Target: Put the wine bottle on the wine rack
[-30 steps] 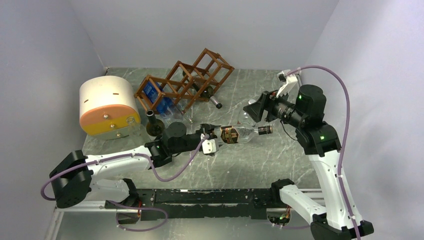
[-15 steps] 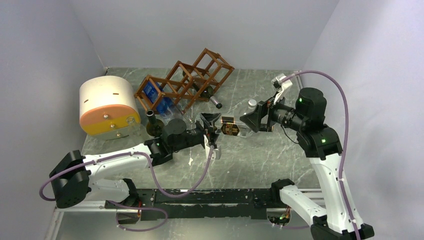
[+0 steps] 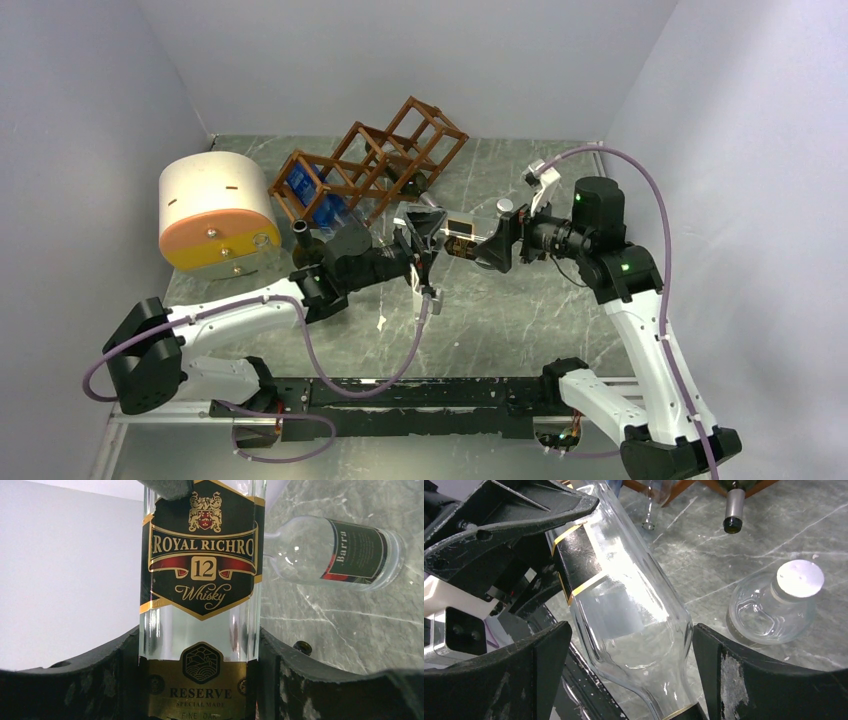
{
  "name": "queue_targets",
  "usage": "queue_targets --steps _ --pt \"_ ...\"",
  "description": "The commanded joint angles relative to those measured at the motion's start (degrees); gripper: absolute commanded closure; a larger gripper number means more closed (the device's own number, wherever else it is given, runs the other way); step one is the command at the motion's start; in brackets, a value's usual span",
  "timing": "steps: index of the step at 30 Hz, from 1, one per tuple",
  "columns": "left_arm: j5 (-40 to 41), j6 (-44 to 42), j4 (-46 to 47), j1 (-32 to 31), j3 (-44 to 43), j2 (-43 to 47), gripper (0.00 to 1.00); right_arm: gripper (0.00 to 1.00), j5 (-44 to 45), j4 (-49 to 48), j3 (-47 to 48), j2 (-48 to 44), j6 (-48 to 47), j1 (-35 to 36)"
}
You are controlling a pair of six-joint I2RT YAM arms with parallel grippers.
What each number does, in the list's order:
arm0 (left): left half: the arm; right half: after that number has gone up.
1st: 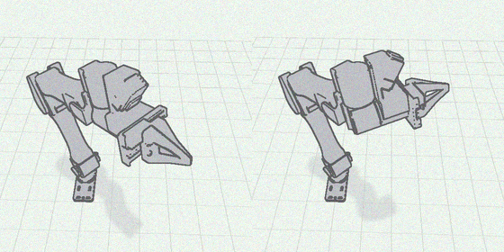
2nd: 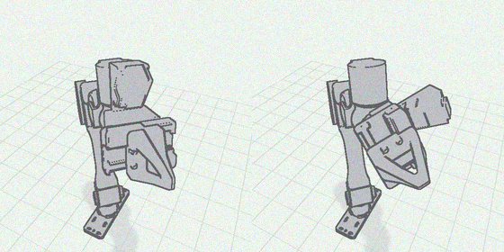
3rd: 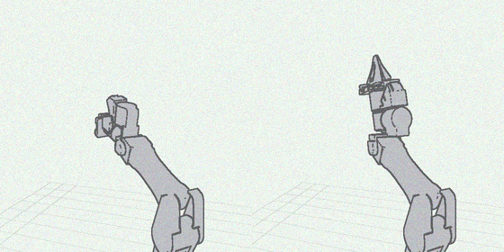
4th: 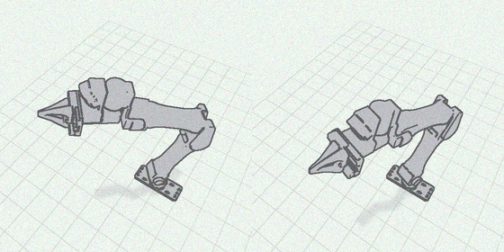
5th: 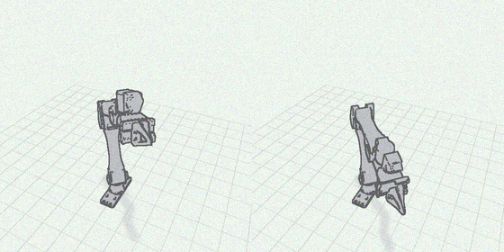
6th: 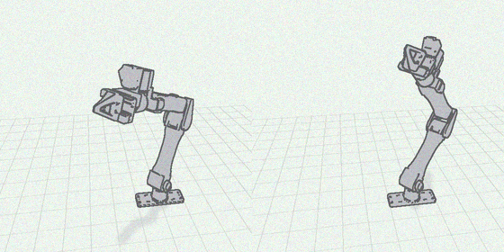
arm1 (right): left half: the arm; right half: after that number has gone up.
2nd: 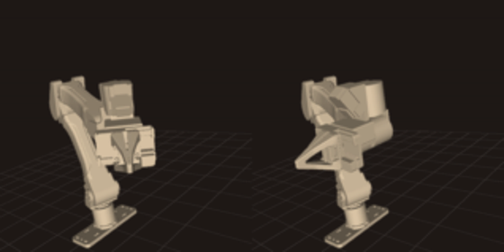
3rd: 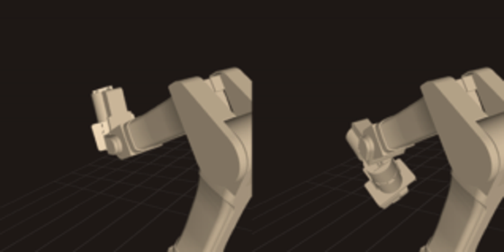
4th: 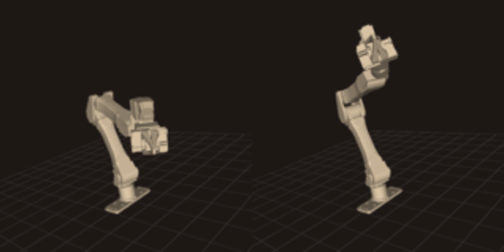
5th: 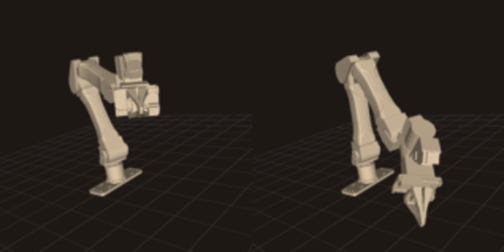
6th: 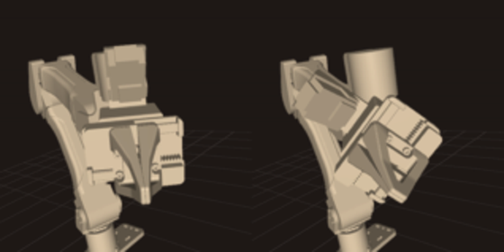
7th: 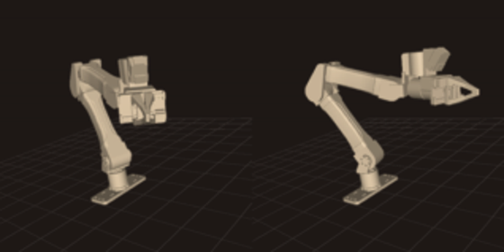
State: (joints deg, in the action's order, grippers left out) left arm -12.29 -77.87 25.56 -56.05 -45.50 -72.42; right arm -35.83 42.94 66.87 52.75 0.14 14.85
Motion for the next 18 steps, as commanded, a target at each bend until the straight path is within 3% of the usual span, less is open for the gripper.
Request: queue_targets --steps 1,8,12,18 --pt "-2.9 -2.6 9.4 1.8 -5.2 0.5 0.93 0.08 -4.9 -0.2 -2.3 -0.8 0.3 0.6" --pt "-4.3 -3.5 10.6 3.6 -4.8 -1.8 0.93 0.18 -2.6 2.5 -0.2 -0.3 1.8 4.2" --pt "-5.2 -4.2 11.1 3.8 -4.9 -2.5 0.93 0.31 -1.9 4.8 0.6 1.5 2.5 7.5" --pt "-5.9 -3.5 10.8 3.8 -5.3 -2.7 0.93 0.19 5.4 3.4 0.2 2.7 2.9 9.5"
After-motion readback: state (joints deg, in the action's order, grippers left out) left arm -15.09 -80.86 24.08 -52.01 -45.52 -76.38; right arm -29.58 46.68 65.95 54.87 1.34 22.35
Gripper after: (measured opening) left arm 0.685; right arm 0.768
